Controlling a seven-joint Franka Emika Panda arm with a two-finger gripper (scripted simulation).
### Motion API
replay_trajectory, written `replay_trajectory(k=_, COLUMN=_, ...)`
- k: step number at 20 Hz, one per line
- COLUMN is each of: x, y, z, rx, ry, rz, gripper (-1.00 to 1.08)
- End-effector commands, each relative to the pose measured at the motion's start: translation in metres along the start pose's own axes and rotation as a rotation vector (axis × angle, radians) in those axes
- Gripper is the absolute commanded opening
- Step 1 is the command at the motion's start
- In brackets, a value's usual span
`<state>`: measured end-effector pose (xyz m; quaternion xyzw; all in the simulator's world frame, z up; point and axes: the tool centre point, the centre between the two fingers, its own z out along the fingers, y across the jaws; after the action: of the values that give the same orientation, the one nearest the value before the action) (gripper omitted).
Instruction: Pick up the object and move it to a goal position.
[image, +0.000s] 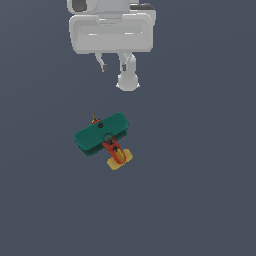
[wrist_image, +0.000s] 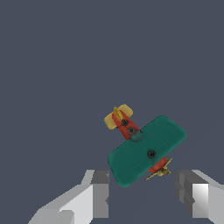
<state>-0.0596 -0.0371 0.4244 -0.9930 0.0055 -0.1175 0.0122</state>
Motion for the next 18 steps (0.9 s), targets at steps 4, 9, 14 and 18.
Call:
replay_trajectory(k=4, x=0.003, y=0.016, z=-0.037, rx=0.015, ry=0.078, rz=0.021, gripper=0.28)
replay_trajectory(k=9, x=0.004, y=0.033, z=-0.068, rx=0.036, ry=0.145, rz=0.043, gripper=0.28)
replay_trajectory(k=14, x=0.002, y=0.051, z=-0.097, rx=0.064, ry=0.210, rz=0.065, gripper=0.28)
replay_trajectory(k=18, x=0.000, y=0.066, z=-0.118, rx=0.091, ry=0.258, rz=0.085, gripper=0.28)
